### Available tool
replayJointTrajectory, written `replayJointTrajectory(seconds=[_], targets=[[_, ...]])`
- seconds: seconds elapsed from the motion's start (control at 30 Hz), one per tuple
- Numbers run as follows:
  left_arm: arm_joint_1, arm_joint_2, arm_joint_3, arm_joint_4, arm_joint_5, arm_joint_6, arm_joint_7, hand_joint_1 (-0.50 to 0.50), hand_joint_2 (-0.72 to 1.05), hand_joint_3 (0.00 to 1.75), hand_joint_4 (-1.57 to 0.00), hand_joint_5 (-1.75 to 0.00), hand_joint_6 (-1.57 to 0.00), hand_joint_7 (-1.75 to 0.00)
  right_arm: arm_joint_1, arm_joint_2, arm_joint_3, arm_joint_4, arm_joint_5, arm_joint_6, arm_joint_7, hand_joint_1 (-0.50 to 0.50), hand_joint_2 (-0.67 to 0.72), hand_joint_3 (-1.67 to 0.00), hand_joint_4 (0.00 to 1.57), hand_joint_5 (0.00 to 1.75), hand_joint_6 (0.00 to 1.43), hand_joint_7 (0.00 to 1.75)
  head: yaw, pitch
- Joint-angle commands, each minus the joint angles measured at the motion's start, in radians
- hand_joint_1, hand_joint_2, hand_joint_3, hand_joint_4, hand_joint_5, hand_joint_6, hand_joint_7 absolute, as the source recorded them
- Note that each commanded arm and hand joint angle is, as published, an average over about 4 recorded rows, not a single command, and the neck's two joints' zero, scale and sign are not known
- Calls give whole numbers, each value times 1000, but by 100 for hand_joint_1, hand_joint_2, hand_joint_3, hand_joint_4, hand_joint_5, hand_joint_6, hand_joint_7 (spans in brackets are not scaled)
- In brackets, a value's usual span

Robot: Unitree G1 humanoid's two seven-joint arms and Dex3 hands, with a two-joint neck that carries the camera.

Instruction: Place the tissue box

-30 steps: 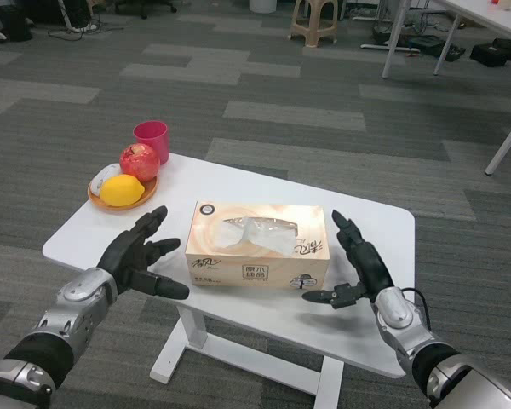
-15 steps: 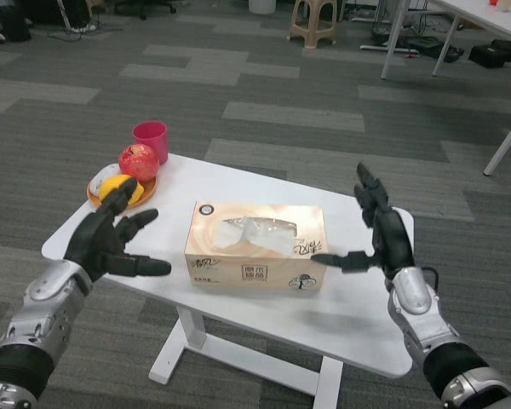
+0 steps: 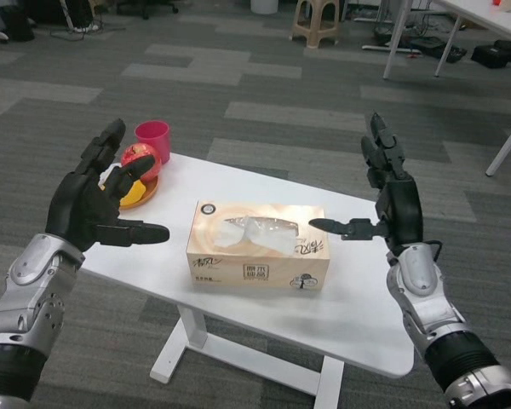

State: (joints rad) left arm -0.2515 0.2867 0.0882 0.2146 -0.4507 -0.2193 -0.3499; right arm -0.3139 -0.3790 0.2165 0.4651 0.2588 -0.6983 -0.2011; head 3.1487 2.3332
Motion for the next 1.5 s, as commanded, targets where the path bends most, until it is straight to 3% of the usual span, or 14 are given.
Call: replayJointTrajectory(seconds=[0.03, 0.27, 0.57, 1.23, 1.5], targets=[[-5, 5, -33, -47, -3, -5, 2, 50, 25, 9, 0, -82, 0, -14, -1, -5, 34, -39, 4, -4, -23, -17, -22, -32, 0, 0, 0, 0, 0, 2], [-33, 22, -120, -102, -3, -25, 23, 50, 25, 4, 0, -82, 0, -14, -2, -17, 135, -89, 17, -3, -34, -17, -22, -32, 0, 0, 0, 0, 1, 3], [-54, 28, -172, -103, -6, -40, 34, 50, 25, 9, 0, -82, 0, -14, -5, -15, 193, -109, 20, -3, -44, -17, -24, -32, 0, 0, 0, 0, 1, 15], [-76, 23, -189, -98, -6, -70, 59, 50, 25, 9, 0, -82, 0, -14, -12, -31, 195, -111, 33, -7, -62, -17, -22, -32, 0, 0, 0, 0, 38, 110], [-88, 2, -188, -83, 0, -98, 65, 50, 25, 9, 0, -82, 0, -14, -18, -41, 181, -102, 36, -13, -83, -17, -29, -32, 0, 0, 0, 0, 63, 116]])
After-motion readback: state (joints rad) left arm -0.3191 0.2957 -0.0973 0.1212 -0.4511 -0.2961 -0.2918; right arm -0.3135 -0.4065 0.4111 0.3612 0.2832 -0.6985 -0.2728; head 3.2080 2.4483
